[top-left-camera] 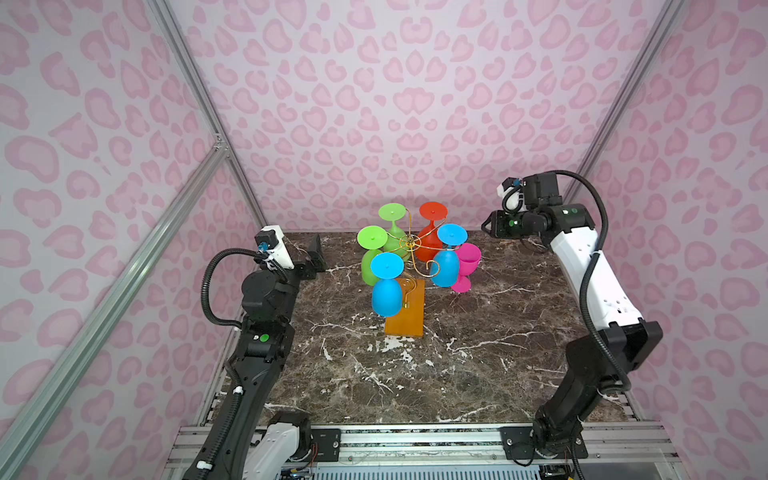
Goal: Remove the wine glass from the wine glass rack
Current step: 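Set the magenta glass on the table and open the right gripper, then raise the right gripper and draw it back from the glass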
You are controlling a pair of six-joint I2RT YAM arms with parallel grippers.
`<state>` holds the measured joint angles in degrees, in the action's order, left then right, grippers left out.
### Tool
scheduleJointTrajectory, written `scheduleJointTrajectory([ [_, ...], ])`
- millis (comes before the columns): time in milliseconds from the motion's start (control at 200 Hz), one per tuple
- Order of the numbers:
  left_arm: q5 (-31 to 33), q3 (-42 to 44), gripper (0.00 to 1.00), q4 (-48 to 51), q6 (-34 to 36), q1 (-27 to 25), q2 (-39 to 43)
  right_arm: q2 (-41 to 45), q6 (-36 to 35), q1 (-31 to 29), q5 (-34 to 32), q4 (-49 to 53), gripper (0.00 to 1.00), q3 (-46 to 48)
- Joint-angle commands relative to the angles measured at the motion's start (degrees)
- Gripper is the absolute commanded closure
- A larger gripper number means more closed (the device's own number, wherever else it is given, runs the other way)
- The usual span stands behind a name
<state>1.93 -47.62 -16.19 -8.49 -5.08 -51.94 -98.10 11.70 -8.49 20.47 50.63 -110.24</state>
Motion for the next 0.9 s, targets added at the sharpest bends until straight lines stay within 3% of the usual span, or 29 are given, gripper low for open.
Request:
scheduleJointTrajectory([
  [0, 0.36, 0.33, 0.03, -0.95, 0.02, 0.07, 0.45, 7.01, 6.25, 0.08, 3.46, -16.08, 0.59, 9.24],
  [160, 0.47, 0.41, 0.03, -0.95, -0.02, 0.16, 0.79, 17.55, 12.28, 0.19, 7.02, -26.51, 0.56, 22.18],
  [395, 0.13, 0.42, 0.03, -0.95, -0.38, 0.07, 0.40, 23.86, 26.28, 0.09, 17.15, -43.01, 0.52, 35.09],
  [675, 0.06, 0.51, 0.03, -1.04, -0.39, 0.09, 0.81, 23.25, 31.04, -1.46, 18.08, -48.22, 0.49, 37.28],
  [895, 0.17, 0.51, 0.03, -1.04, -0.43, 0.15, 0.84, 20.70, 30.83, -3.25, 16.10, -47.98, 0.50, 36.48],
])
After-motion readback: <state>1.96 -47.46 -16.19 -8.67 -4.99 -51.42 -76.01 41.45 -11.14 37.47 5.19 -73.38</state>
